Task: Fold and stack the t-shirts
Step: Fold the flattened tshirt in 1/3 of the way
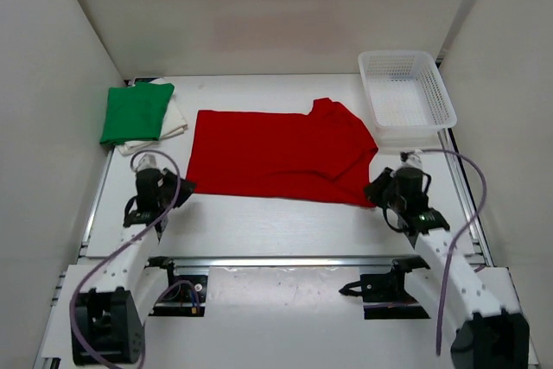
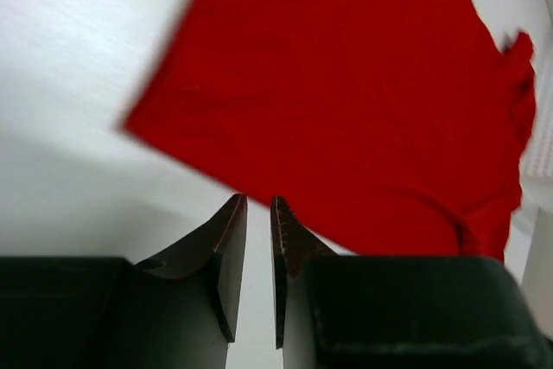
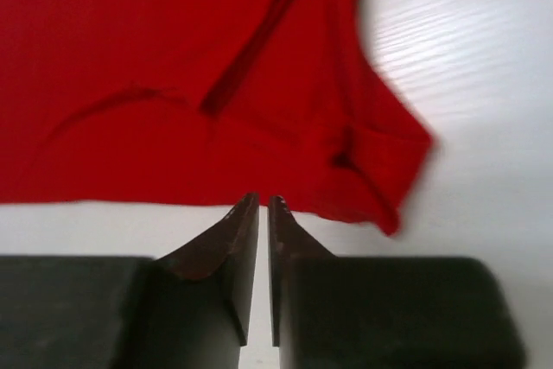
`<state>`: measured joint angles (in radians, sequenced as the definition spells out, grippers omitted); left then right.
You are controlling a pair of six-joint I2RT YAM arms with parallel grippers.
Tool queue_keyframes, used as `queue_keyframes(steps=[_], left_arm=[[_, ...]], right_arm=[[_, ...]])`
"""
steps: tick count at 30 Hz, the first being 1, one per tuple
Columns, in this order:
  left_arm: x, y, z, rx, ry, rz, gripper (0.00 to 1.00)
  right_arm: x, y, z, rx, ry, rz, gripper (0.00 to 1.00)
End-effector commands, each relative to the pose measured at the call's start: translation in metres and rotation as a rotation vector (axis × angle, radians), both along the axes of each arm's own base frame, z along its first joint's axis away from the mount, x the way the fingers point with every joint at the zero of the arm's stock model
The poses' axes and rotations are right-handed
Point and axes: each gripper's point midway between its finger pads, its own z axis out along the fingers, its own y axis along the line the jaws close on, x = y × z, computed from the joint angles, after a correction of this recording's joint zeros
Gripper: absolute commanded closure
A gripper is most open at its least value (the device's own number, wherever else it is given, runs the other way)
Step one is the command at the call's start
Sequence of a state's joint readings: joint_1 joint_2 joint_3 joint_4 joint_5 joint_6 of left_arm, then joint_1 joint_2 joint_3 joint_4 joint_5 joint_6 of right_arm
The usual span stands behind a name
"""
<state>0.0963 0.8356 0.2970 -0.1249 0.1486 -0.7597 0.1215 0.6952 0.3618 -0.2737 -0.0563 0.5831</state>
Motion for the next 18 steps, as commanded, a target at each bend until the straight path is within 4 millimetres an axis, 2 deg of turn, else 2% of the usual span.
queue_keyframes(steps=[1, 2, 3, 4, 5, 6, 7, 9, 11, 12, 14, 17, 18], left_arm=[[0.030, -0.037, 0.028, 0.019, -0.077, -0.105, 0.72], [0.033, -0.047, 0.020, 0.023, -0.044, -0.127, 0.72], [0.043, -0.053, 0.030, 0.015, -0.091, -0.139, 0.72], [0.047, -0.062, 0.025, 0.011, -0.069, -0.160, 0.73], [0.051, -0.072, 0.021, -0.001, -0.071, -0.189, 0.73], [0.055, -0.079, 0.018, -0.015, -0.063, -0.204, 0.73], [0.061, -0.084, 0.022, -0.030, -0.082, -0.217, 0.73], [0.069, -0.091, 0.017, -0.032, -0.069, -0.237, 0.73], [0.079, -0.100, 0.021, -0.028, -0.075, -0.267, 0.73], [0.081, -0.099, 0.012, -0.017, -0.043, -0.265, 0.73], [0.083, -0.103, 0.006, -0.024, -0.027, -0.280, 0.74], [0.082, -0.097, -0.008, -0.051, -0.016, -0.263, 0.75], [0.082, -0.090, -0.013, -0.049, -0.006, -0.244, 0.76]], right_arm=[[0.025, 0.042, 0.001, -0.008, 0.007, 0.181, 0.93], [0.033, 0.057, 0.011, -0.034, -0.018, 0.236, 0.99], [0.039, 0.070, 0.004, -0.058, 0.012, 0.278, 1.00], [0.044, 0.073, -0.006, -0.081, 0.035, 0.283, 0.99], [0.053, 0.082, 0.001, -0.076, -0.007, 0.309, 0.99], [0.059, 0.085, -0.004, -0.071, 0.004, 0.314, 1.00], [0.065, 0.081, -0.014, -0.074, 0.032, 0.297, 1.00], [0.073, 0.083, -0.016, -0.068, 0.018, 0.307, 1.00], [0.077, 0.082, -0.025, -0.054, 0.043, 0.308, 1.00], [0.080, 0.079, -0.026, -0.055, 0.044, 0.297, 1.00], [0.082, 0.079, -0.034, -0.059, 0.060, 0.297, 1.00], [0.084, 0.078, -0.046, -0.055, 0.090, 0.300, 1.00], [0.087, 0.079, -0.042, -0.055, 0.072, 0.299, 1.00]])
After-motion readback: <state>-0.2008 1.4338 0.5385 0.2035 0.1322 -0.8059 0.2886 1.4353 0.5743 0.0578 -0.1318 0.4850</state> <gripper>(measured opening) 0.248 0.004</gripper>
